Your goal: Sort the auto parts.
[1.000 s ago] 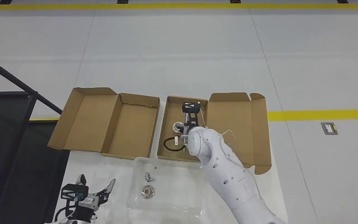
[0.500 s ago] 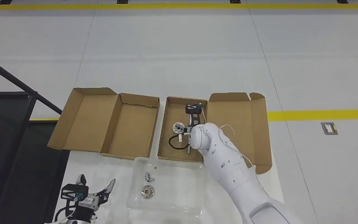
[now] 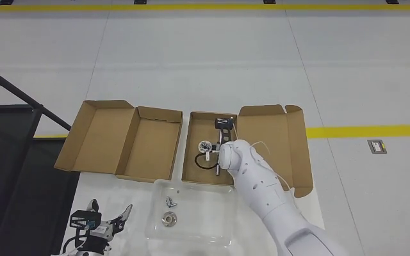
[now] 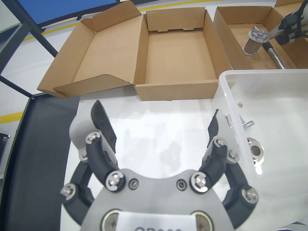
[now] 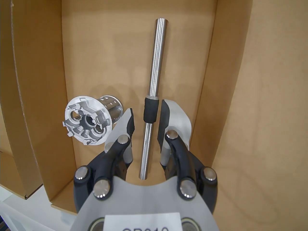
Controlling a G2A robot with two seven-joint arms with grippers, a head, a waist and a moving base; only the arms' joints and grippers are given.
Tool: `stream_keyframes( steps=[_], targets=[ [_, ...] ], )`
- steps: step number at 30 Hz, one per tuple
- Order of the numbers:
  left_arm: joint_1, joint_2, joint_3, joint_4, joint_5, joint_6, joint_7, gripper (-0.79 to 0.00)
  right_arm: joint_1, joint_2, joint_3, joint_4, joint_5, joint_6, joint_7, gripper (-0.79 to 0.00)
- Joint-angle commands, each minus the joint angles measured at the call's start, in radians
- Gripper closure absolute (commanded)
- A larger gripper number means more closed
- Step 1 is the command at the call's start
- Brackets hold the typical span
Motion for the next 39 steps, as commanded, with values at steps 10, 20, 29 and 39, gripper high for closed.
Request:
stream_keyframes(
  steps=[10, 20, 29, 39],
  targets=[
    [0.000, 0.000, 0.000, 0.000, 0.000, 0.000, 0.000, -0.785, -0.209, 0.059, 0.111, -0.407, 0.012, -0.152, -0.034, -0.262],
    [0.000, 0.000, 0.000, 0.000, 0.000, 0.000, 0.000, -0.785, -0.511, 0.119, 0.164, -0.917, 0.034, -0.559, 0.119, -0.785],
    [0.000, 0.000, 0.000, 0.000, 0.000, 0.000, 0.000, -0.785, -0.528, 0.127, 0.151, -0.954, 0.010, -0.637, 0.167, -0.785],
    [-0.003, 0.004, -0.018, -0.008, 0.050, -0.056, 0.017, -0.785, -0.546, 0.139, 0.096, -0.940, -0.008, -0.860, 0.098, -0.785]
  ],
)
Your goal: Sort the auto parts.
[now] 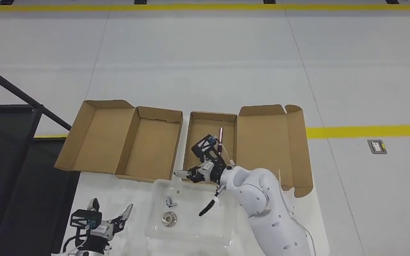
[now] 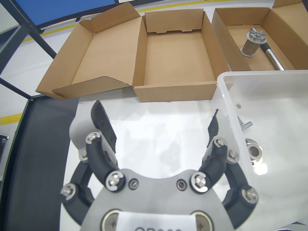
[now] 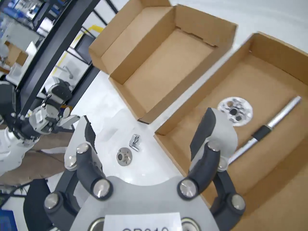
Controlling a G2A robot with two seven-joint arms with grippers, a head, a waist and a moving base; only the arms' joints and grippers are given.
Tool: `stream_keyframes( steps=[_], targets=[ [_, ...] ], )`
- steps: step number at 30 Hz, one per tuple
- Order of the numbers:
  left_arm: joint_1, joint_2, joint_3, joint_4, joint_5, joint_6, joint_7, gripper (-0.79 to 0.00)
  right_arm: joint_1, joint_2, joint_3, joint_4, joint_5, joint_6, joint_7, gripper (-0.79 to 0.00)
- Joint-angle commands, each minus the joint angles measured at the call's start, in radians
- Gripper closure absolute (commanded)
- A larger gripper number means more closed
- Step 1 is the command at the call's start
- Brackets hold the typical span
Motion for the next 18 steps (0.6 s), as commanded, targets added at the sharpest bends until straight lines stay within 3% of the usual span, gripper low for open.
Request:
stream_keyframes(
  steps=[1, 5, 9, 14, 18],
  targets=[
    [0.003, 0.004, -0.017, -0.016, 0.035, -0.038, 0.007, -0.785, -0.014, 0.008, 0.004, -0.013, -0.011, -0.105, -0.051, -0.785],
    [0.013, 0.017, -0.072, -0.075, 0.130, -0.146, 0.018, -0.785, -0.069, 0.030, 0.035, -0.083, -0.011, -0.274, -0.128, -0.785],
    [0.005, 0.035, -0.134, -0.137, 0.208, -0.320, 0.009, -0.785, -0.137, 0.053, 0.063, -0.174, -0.039, -0.402, -0.173, -0.785],
    [-0.072, 0.062, -0.180, -0.177, 0.326, -0.560, -0.008, -0.785, -0.237, 0.082, 0.095, -0.302, -0.123, -0.539, -0.208, -0.785],
    [-0.160, 0.082, -0.153, -0.175, 0.380, -0.768, 0.028, -0.785, -0.322, 0.113, 0.093, -0.416, -0.201, -0.542, -0.211, -0.785]
  ],
)
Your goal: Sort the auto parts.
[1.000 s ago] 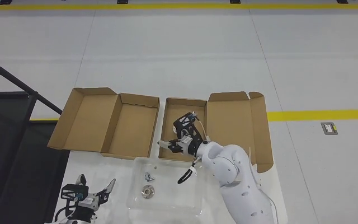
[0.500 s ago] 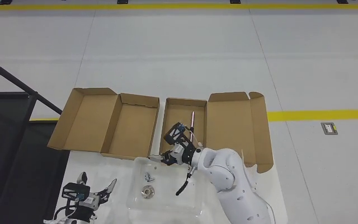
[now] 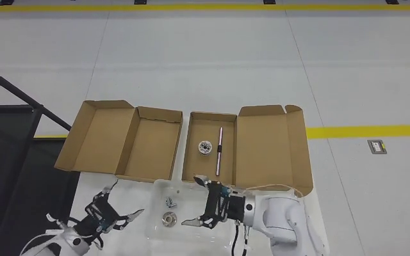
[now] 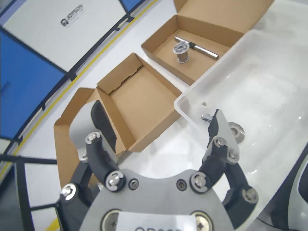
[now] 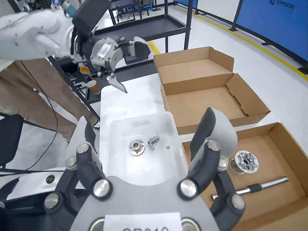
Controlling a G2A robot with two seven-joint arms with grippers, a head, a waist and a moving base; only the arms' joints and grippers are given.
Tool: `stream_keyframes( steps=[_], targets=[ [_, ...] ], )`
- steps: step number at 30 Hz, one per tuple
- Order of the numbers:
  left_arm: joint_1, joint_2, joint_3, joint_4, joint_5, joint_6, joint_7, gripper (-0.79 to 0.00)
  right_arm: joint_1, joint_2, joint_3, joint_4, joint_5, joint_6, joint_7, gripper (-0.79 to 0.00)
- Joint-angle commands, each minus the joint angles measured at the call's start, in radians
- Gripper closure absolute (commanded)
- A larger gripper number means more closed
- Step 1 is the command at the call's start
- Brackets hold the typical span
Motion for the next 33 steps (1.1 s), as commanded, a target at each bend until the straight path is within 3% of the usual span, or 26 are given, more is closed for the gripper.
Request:
stream_keyframes(
  steps=[1, 5, 7, 19, 25, 29, 33],
  targets=[
    [-0.063, 0.012, 0.022, 0.006, 0.032, -0.132, 0.011, -0.785, -0.039, 0.020, -0.001, -0.054, -0.038, 0.002, -0.001, -0.785],
    [-0.163, 0.032, 0.104, 0.019, 0.165, -0.255, 0.049, -0.785, -0.097, 0.063, -0.023, -0.144, -0.113, 0.002, -0.001, -0.785],
    [-0.197, 0.039, 0.125, 0.030, 0.208, -0.271, 0.064, -0.785, -0.097, 0.063, -0.023, -0.144, -0.113, 0.002, -0.001, -0.785],
    [-0.197, 0.039, 0.125, 0.030, 0.208, -0.271, 0.064, -0.785, -0.097, 0.063, -0.023, -0.144, -0.113, 0.002, -0.001, -0.785],
    [-0.223, 0.051, 0.179, 0.038, 0.249, -0.279, 0.027, -0.785, -0.101, 0.072, 0.004, -0.177, -0.167, 0.100, -0.107, -0.785],
    [-0.267, 0.082, 0.235, 0.073, 0.265, -0.279, 0.018, -0.785, -0.163, 0.081, 0.047, -0.272, -0.235, 0.209, -0.127, -0.785],
    [-0.321, 0.147, 0.342, 0.130, 0.288, -0.279, 0.040, -0.785, -0.260, 0.092, 0.106, -0.382, -0.298, 0.297, -0.147, -0.785]
  ],
)
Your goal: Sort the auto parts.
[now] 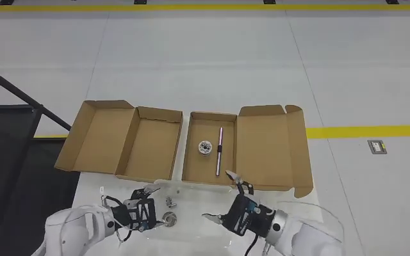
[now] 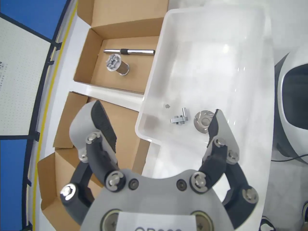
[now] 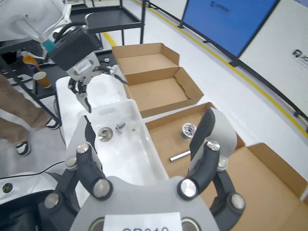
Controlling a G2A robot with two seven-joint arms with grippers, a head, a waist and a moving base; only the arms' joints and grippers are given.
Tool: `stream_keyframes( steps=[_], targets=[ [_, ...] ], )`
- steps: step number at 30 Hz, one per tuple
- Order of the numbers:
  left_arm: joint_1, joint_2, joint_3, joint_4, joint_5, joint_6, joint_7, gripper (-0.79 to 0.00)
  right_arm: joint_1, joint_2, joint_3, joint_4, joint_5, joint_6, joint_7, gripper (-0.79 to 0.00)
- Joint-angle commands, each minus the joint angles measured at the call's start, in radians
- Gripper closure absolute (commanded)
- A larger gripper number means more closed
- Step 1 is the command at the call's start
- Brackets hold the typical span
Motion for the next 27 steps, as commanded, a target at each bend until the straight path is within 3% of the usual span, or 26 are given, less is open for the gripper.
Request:
stream_keyframes(
  steps=[1, 7, 12, 27],
  targets=[
    [-0.042, 0.044, 0.067, 0.023, 0.020, 0.000, 0.013, -0.785, -0.057, 0.006, 0.036, -0.053, -0.022, 0.035, -0.020, -0.785],
    [-0.185, 0.166, 0.231, 0.076, 0.018, 0.000, 0.036, -0.785, -0.213, 0.023, 0.181, -0.139, -0.038, 0.090, -0.121, -0.785],
    [-0.322, 0.271, 0.395, 0.088, -0.053, 0.000, 0.004, -0.785, -0.251, 0.029, 0.231, -0.139, -0.044, 0.079, -0.172, -0.785],
    [-0.320, 0.270, 0.398, 0.089, -0.050, 0.005, 0.001, -0.785, -0.251, 0.029, 0.231, -0.139, -0.044, 0.079, -0.172, -0.785]
  ],
)
